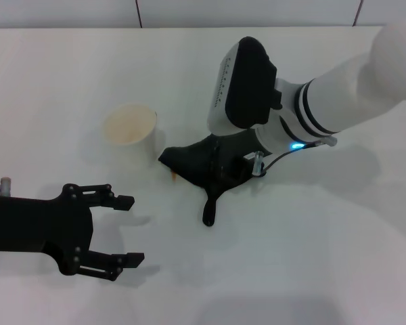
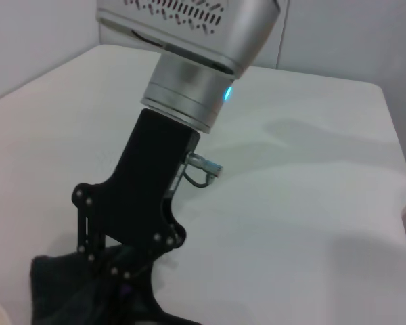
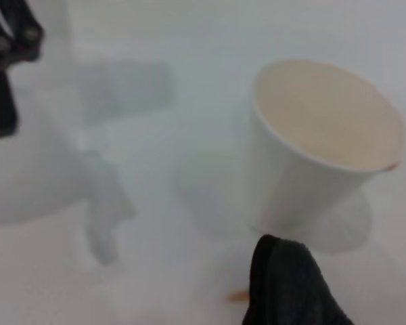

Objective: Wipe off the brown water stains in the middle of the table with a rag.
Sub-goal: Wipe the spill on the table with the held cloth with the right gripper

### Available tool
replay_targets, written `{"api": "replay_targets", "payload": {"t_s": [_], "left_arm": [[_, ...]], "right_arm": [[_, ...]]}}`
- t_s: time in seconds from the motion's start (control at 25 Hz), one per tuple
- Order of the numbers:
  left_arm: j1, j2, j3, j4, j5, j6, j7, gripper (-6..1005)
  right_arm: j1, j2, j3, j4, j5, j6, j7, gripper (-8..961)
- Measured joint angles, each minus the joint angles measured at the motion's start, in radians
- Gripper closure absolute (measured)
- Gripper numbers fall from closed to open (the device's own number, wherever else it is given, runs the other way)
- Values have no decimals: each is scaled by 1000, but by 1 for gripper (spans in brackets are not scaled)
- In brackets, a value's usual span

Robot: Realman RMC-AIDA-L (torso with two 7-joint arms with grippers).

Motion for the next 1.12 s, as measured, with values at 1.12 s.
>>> {"api": "replay_targets", "payload": {"t_s": [1.12], "left_arm": [[2, 0, -5, 1, -6, 2, 5, 108]], "right_arm": [[5, 4, -88, -34, 73, -9, 1, 883]]}}
